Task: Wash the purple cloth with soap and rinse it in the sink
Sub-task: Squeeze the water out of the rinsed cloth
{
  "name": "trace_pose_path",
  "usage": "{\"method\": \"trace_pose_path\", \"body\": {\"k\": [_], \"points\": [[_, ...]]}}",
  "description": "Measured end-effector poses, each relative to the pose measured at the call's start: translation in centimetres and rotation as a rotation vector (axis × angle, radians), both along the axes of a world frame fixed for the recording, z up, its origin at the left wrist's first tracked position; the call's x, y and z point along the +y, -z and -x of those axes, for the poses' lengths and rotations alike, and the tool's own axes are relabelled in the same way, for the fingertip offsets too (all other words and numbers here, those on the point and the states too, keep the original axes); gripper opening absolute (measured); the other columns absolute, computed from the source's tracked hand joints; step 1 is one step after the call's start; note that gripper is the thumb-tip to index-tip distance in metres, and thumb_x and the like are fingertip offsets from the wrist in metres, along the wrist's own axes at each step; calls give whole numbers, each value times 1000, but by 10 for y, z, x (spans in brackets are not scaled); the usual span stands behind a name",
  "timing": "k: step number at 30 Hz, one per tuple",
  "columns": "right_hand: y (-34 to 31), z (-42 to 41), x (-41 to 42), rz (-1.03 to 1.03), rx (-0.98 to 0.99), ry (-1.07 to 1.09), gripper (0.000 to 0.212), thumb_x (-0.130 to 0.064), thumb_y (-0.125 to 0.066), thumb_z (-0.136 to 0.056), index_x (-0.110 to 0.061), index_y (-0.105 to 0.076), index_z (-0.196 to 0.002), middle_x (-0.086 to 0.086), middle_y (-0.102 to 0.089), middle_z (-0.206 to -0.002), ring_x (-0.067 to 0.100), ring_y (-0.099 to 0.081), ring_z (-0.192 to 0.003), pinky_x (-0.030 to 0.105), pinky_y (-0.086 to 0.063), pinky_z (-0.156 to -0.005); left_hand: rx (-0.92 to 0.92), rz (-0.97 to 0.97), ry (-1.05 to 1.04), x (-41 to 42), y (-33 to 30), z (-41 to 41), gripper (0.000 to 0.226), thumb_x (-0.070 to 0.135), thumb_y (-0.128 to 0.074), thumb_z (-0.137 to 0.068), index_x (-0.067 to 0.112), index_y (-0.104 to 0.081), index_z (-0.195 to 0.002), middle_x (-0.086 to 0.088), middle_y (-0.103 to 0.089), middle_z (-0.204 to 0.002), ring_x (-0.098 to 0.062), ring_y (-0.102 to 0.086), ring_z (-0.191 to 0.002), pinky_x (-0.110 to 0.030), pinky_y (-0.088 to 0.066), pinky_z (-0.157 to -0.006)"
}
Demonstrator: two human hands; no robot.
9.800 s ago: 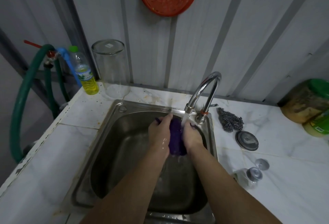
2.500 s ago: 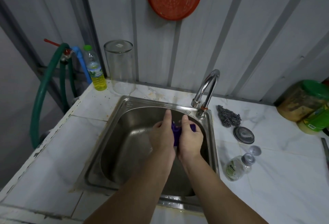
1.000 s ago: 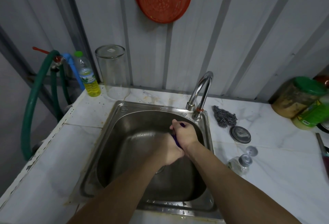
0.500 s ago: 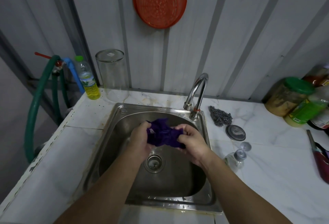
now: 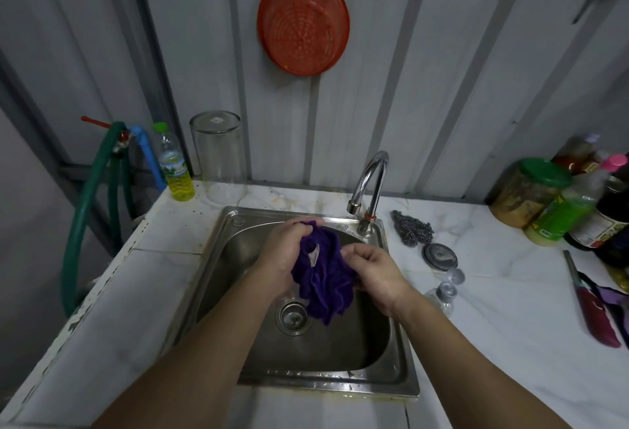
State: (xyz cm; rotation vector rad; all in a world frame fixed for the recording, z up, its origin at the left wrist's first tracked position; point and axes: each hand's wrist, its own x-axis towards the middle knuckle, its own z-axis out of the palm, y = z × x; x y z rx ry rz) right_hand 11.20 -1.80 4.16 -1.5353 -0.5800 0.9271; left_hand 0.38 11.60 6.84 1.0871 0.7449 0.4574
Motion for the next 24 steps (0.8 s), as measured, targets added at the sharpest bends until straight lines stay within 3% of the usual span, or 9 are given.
{"method": "trace_pose_path", "body": {"k": [3,6,7,9,12,14,16,20,24], "points": [[-8,-2,-1,-13,128,138,30,-22,-54,-101,-11,-75,-82,19,-65,-81,26,-63,-68,37,-53,-70,71,-54,-6,2,0,0,26,2,-51,-97,6,-75,-107,-12,-76,-91,-23,-70,-80,-35,-56,-78],[-13,0,-11,-37,309,42,52,-49,-60,-95,-3,-68,-119,27,-70,-118,41,-69,-108,52,-52,-100,140,16,1,0,-4,3,20,10,-54,-97,6,-74,-96,-12,-72,-82,-23,-69,-69,-31,-54,-67],[-13,0,-14,-58,345,-36,61,-49,-69,-90,-2,-64,-128,29,-67,-126,43,-65,-116,55,-48,-105,124,112,19,-2,-9,5,23,20,-56,-99,7,-73,-92,-12,-73,-82,-24,-69,-71,-31,-53,-67],[-14,-1,-19,-102,345,-121,72,-32,-87,-75,5,-58,-130,31,-64,-128,44,-64,-114,57,-48,-105,52,317,65,-2,-15,10,44,47,-55,-100,7,-74,-99,-14,-78,-95,-29,-72,-90,-38,-54,-76],[-12,2,-19,-184,354,-33,55,-14,-82,-77,2,-62,-126,28,-69,-120,42,-69,-105,52,-56,-95,-30,426,155,-2,-6,19,68,68,-50,-93,9,-67,-123,-18,-74,-123,-38,-67,-117,-51,-53,-95],[-9,5,-18,-219,394,43,57,-15,-81,-77,1,-61,-128,30,-66,-125,42,-69,-107,50,-57,-92,24,360,234,-10,7,26,62,63,-57,-92,11,-67,-125,-17,-74,-124,-40,-66,-121,-57,-48,-108],[-6,8,-20,-223,456,88,58,-16,-80,-79,3,-60,-130,32,-64,-128,42,-67,-111,50,-59,-91,57,293,269,-19,17,31,59,42,-71,-86,6,-65,-132,-20,-73,-125,-39,-67,-119,-56,-47,-110],[1,12,-38,-151,513,61,37,4,-62,-89,6,-61,-126,31,-67,-123,44,-66,-114,57,-55,-95,23,197,101,-29,28,34,35,-3,-67,-90,-3,-64,-125,-25,-74,-117,-33,-74,-95,-43,-64,-80],[6,22,-61,-12,333,173,28,4,-53,-98,-5,-65,-122,24,-75,-110,40,-73,-100,52,-62,-82,77,103,46,-50,37,33,38,-3,-66,-92,16,-63,-125,-9,-73,-116,-31,-74,-100,-44,-63,-75]]}}
